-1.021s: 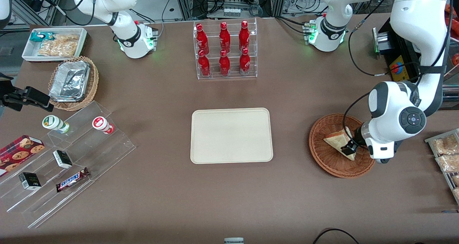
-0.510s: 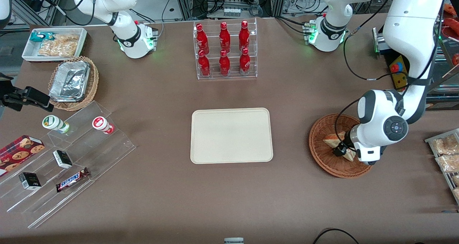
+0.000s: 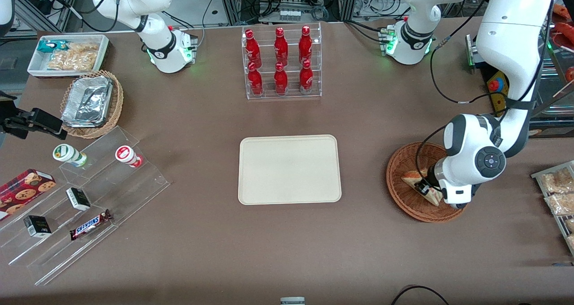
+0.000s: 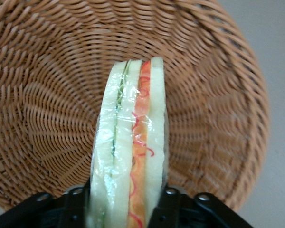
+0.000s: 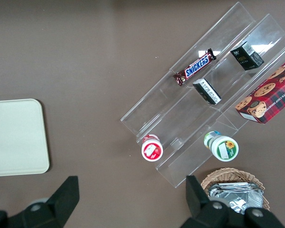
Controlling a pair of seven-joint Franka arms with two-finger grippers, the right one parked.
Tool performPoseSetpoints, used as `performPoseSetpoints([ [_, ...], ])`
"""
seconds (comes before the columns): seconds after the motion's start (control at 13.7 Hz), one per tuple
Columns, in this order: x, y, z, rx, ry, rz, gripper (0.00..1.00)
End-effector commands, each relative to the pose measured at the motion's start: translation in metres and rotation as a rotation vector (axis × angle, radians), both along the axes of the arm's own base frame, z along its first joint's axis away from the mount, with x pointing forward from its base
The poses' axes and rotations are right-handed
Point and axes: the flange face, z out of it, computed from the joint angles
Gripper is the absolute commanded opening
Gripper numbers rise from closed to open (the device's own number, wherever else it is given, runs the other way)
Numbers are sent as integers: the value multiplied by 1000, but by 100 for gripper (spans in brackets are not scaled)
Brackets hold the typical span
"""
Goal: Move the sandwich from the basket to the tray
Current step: 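Lift the sandwich and carry it over the cream tray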
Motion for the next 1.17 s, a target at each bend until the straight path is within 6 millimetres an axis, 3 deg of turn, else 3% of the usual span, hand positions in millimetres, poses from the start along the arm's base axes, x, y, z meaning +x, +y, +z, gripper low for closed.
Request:
performPoseSetpoints([
  [0.0,3,-37,41,15,14,-96,12],
  [0.07,3,-53,55,20,34,-150,12],
  [0.22,-2,-128,85,25,40,-276,11],
  [0.29,-9,-154,90,22,27,-322,11],
  [0.44,-28,-231,104,-8,-1,-461,12],
  [0.51,-40,-260,102,-14,2,-509,12],
  [0.66,-75,-324,81,-19,17,-611,13],
  [0.8,-74,-379,59,-103,2,-638,14],
  [0.88,-85,-416,41,-137,10,-662,14],
  [1.02,-92,-453,18,-136,6,-602,14],
  [1.09,-92,-457,13,-133,3,-600,14],
])
